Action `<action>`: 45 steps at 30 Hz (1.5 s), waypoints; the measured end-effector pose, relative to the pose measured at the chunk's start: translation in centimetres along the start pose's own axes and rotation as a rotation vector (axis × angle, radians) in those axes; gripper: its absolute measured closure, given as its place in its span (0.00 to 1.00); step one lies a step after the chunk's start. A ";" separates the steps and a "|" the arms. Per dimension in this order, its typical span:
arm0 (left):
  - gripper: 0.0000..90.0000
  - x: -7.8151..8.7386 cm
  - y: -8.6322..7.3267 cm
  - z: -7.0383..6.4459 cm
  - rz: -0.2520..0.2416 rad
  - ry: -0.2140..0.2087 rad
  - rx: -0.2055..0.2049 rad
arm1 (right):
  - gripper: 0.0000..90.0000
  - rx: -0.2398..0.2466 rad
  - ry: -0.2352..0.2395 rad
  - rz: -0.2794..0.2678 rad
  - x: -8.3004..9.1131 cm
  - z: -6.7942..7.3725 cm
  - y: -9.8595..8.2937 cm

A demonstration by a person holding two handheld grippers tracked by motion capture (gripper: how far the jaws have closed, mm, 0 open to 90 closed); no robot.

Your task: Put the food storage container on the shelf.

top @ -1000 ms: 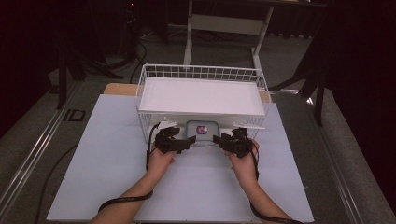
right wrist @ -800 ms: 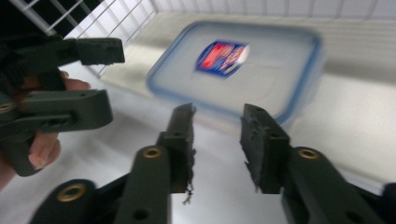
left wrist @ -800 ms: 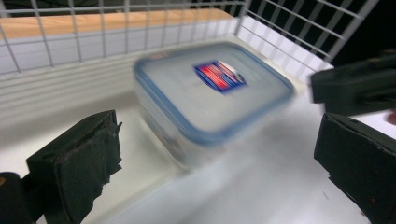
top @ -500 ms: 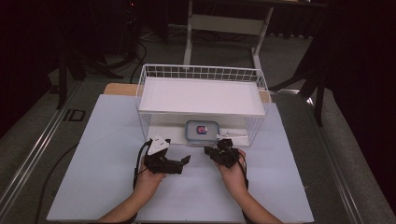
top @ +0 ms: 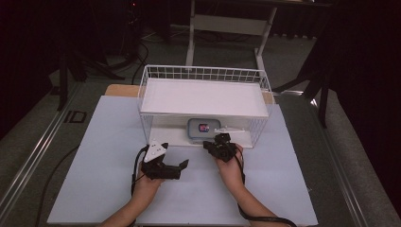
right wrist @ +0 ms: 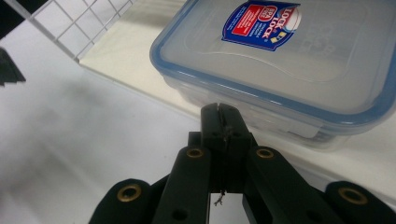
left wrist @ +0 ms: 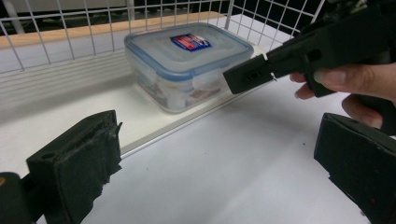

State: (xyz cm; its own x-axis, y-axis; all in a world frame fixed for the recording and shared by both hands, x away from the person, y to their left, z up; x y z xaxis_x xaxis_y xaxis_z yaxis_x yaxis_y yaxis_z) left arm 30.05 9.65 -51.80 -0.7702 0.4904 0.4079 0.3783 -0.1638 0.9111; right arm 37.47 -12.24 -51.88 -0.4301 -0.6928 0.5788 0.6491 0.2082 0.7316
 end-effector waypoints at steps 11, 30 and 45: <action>0.02 0.0 -0.1 -0.1 0.000 0.003 -0.015 | 1.00 -0.008 0.000 -0.008 -1.8 0.2 1.1; 0.02 0.0 -0.1 -0.1 -0.007 -0.003 -0.013 | 1.00 -0.023 -0.024 -0.038 -1.3 -0.8 1.7; 0.02 -0.2 -0.2 -0.5 -0.004 -0.013 -0.011 | 1.00 -0.037 -0.096 -0.051 -0.5 -2.4 1.9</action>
State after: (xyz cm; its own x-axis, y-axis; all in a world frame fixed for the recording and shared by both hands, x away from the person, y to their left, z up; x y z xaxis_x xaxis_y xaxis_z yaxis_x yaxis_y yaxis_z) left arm 29.89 9.16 -52.05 -0.7647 0.5022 0.4038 0.3697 -0.1713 0.9132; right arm 40.39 -13.10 -51.68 -0.5201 -0.6319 0.5746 0.6471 0.1475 0.7480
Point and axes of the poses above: each handheld gripper's, and its own axes: x roughly backward along the jaws, y roughly out of its top, z roughly to its left, the point moved 2 cm from there along -x, roughly forward along the jaws, and after that the axes turned 10 degrees about y, right-handed, at the moved point
